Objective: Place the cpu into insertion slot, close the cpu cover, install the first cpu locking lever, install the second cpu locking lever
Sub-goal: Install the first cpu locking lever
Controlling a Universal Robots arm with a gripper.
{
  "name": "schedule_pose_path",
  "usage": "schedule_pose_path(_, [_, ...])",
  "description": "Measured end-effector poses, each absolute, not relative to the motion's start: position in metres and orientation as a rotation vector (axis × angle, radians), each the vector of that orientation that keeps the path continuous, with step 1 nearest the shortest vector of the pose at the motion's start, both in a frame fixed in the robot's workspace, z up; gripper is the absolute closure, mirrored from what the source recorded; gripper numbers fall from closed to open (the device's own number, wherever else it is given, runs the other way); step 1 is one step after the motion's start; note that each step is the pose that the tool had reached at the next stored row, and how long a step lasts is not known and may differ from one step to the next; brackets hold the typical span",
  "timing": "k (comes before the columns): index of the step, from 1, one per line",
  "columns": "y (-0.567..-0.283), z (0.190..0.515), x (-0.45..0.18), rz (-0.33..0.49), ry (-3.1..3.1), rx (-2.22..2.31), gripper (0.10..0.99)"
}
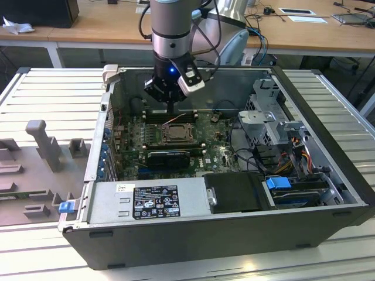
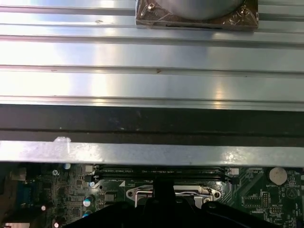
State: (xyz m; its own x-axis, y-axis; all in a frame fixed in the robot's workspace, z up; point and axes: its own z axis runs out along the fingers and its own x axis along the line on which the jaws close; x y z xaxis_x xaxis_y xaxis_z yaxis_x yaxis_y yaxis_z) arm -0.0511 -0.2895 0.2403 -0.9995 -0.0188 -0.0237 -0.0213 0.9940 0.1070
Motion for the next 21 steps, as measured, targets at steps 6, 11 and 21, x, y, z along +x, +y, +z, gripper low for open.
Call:
schedule_pose_path(6, [-0.288,0.234,-0.043,0.168,3.115,-0.088,0.980])
schedule_pose_path(11, [-0.287,0.228,-0.037,0.168,3.115,-0.088,0.980])
schedule_pose_path(21, [-0.287,0.223,-0.028,0.168,3.115,-0.095,0.980])
